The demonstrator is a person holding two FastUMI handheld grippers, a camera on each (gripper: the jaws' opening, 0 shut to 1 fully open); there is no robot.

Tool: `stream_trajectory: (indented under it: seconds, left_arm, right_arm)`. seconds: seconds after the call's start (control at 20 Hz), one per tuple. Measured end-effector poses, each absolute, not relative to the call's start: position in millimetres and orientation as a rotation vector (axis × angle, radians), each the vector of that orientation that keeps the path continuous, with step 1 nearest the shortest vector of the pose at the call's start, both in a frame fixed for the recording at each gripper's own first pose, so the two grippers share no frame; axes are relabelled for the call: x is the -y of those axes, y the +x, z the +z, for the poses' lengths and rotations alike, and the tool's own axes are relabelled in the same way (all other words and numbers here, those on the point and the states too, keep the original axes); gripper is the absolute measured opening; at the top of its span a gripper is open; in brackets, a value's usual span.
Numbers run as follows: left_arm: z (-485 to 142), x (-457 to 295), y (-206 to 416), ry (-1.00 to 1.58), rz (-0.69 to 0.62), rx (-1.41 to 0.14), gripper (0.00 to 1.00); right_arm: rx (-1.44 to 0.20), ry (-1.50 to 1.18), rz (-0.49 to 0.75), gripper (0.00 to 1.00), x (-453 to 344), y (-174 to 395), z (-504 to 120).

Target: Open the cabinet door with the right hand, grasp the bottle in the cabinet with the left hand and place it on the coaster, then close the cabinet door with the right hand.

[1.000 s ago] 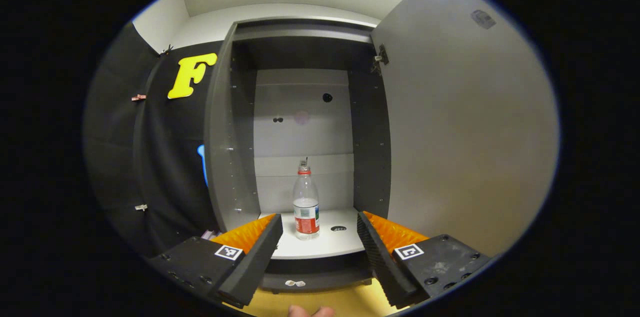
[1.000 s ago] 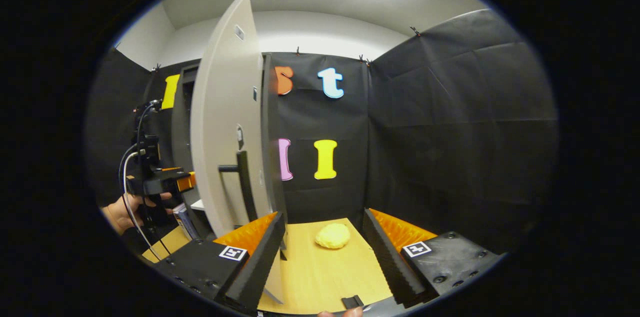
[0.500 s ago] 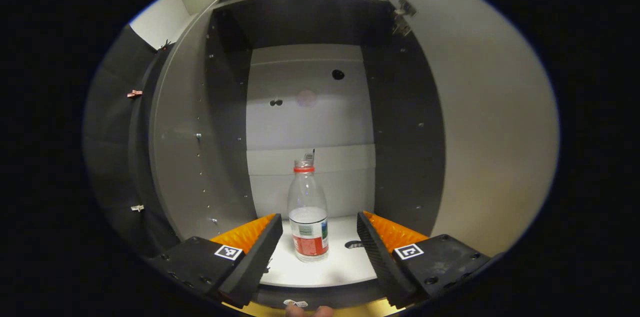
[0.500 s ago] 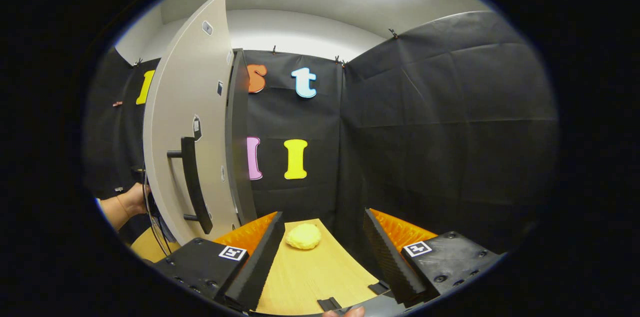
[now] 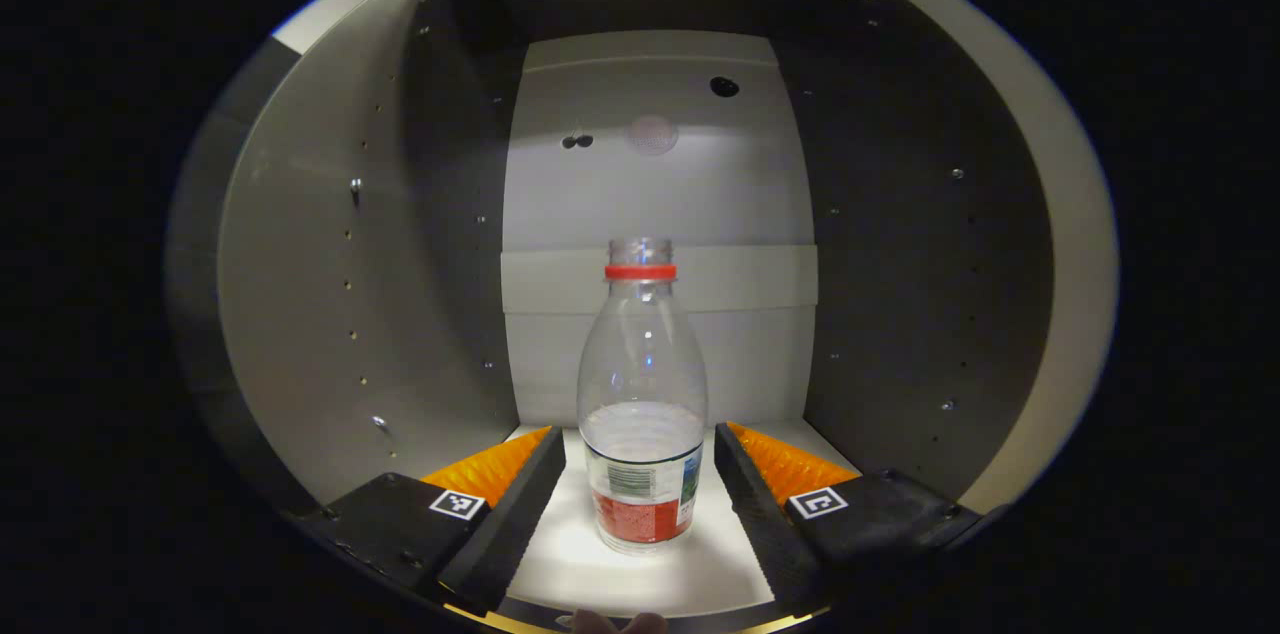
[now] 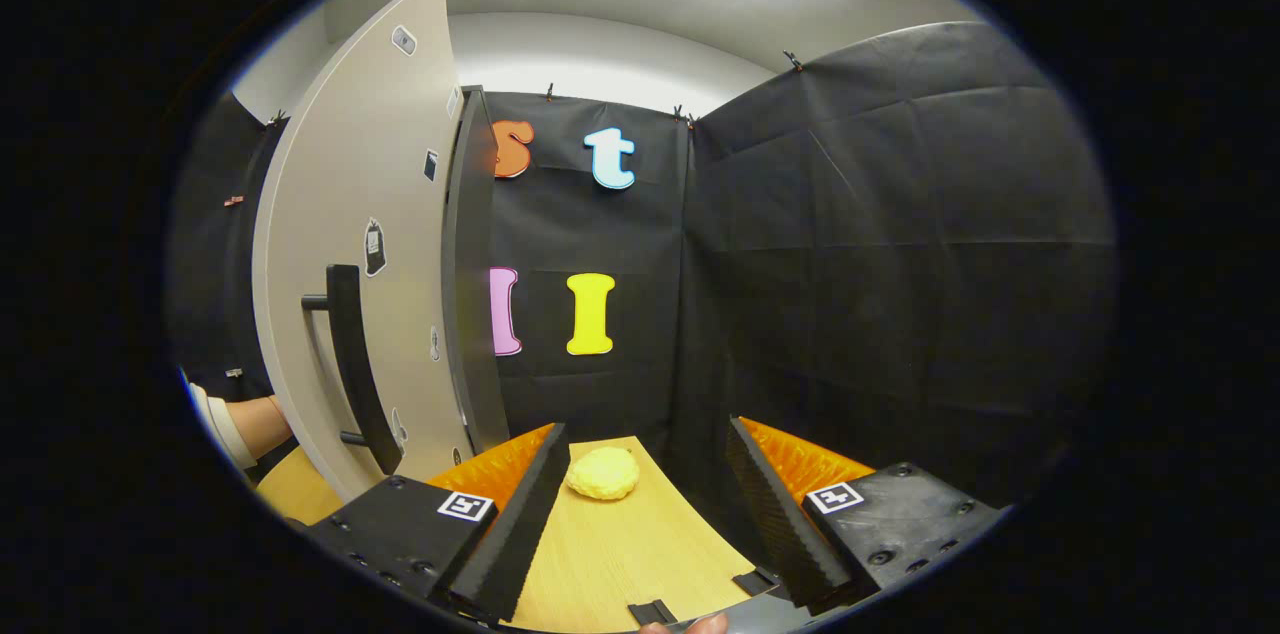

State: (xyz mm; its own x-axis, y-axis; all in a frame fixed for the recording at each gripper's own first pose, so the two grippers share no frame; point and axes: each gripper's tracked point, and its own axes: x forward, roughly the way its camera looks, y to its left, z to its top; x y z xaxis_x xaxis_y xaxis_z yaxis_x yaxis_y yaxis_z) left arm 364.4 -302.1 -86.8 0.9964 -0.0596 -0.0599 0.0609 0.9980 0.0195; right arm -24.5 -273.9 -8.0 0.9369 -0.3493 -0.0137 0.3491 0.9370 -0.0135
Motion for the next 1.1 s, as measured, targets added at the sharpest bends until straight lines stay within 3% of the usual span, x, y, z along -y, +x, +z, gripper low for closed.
stream_trajectory:
  seconds: [0.25, 0.35, 0.4, 1.1]
  left_arm:
    - [-94, 304, 386, 0.044, -0.075, -0.049, 0.92]
    - [-91, 305, 382, 0.060, -0.092, -0.043, 0.75]
    - [-86, 303, 377, 0.071, -0.087, -0.035, 0.74]
    - [-56, 217, 243, 0.021, -0.122, 0.000, 0.73]
  right_arm:
    - [-0.015, -0.008, -0.363, 0.98, 279, -27, -9]
    - [-0.004, -0.003, -0.370, 0.98, 281, -29, -5]
    - [0.000, 0.000, -0.374, 0.98, 281, -30, -5]
    - [0.016, 0.020, -0.343, 0.98, 258, -22, -4]
